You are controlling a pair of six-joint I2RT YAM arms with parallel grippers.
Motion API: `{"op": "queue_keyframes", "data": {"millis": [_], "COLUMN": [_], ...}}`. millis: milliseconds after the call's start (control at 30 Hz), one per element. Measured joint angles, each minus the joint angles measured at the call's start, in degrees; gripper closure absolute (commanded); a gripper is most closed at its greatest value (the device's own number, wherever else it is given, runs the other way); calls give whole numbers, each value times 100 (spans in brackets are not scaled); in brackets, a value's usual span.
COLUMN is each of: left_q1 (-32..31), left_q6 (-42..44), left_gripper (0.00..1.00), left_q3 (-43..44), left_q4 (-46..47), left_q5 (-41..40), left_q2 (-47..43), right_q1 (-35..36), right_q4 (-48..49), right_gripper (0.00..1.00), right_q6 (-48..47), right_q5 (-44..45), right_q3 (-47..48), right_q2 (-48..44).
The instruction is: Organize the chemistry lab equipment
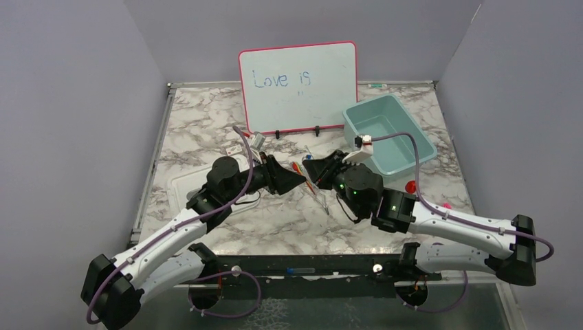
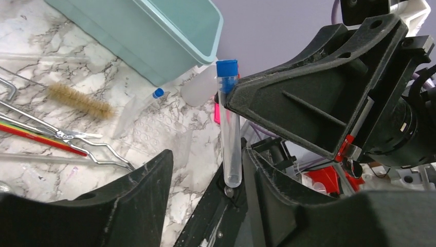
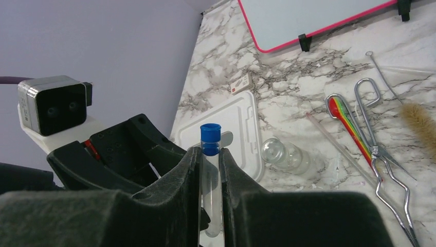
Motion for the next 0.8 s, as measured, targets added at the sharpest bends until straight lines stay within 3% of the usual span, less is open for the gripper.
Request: {"op": "queue_keyframes", "data": {"millis": [100, 300, 400, 567, 800], "left_q1": [0, 0, 4, 0, 0], "left_q6": [-63, -153, -138, 76, 1226], "left_gripper": [57, 88, 100, 100, 100], "left_q3": [0, 0, 0, 13, 846], "left_q4": [79, 162, 175, 142, -824], "left_q5": [76, 184, 188, 177, 39], "left_q2": [116, 240, 249, 254, 330], "right_q1": [-31, -160, -256, -446, -1296], "right_q4": [28, 87, 133, 81, -876], "right_gripper": [80, 79, 72, 40, 27], "right_q6": [22, 46, 59, 76, -459], "right_q5": [0, -129, -267, -654, -2096], "right_q3": [22, 55, 57, 168, 1307], "right_q2": [46, 267, 330, 341, 437]}}
